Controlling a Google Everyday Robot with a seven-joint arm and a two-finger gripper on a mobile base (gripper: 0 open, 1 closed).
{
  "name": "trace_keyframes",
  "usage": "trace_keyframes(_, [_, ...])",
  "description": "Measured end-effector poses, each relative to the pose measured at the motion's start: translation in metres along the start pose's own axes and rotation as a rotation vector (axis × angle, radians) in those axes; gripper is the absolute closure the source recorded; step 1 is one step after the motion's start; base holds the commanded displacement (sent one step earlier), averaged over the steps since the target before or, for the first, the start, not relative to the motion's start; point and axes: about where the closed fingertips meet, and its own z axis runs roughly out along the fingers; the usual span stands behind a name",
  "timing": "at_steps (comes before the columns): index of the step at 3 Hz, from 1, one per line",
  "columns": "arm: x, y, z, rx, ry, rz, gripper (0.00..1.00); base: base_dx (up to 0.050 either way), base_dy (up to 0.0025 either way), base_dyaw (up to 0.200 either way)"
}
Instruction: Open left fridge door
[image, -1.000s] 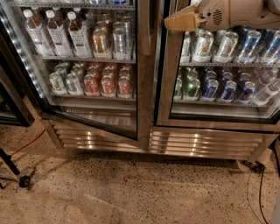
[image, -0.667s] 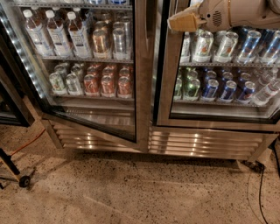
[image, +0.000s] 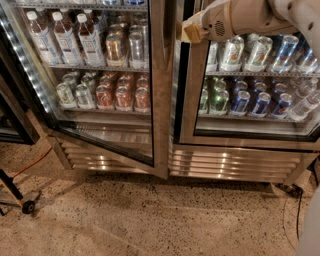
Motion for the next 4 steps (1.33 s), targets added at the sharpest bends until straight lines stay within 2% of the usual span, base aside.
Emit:
trace_keyframes(1, [0.004, 0.017, 0.041, -0.239, -0.135, 0.134, 1.0, 0.0, 0.0, 0.0])
trace_keyframes(2, [0.007, 0.019, 0.037, -0.329, -0.199, 0.17, 1.0, 0.0, 0.0, 0.0])
trace_keyframes(3, [0.007, 0.021, 0.039, -0.328, -0.178, 0.159, 1.0, 0.0, 0.0, 0.0])
trace_keyframes(4, [0.02, 0.03, 0.075, -0.412, -0.107, 0.154, 1.0, 0.0, 0.0, 0.0])
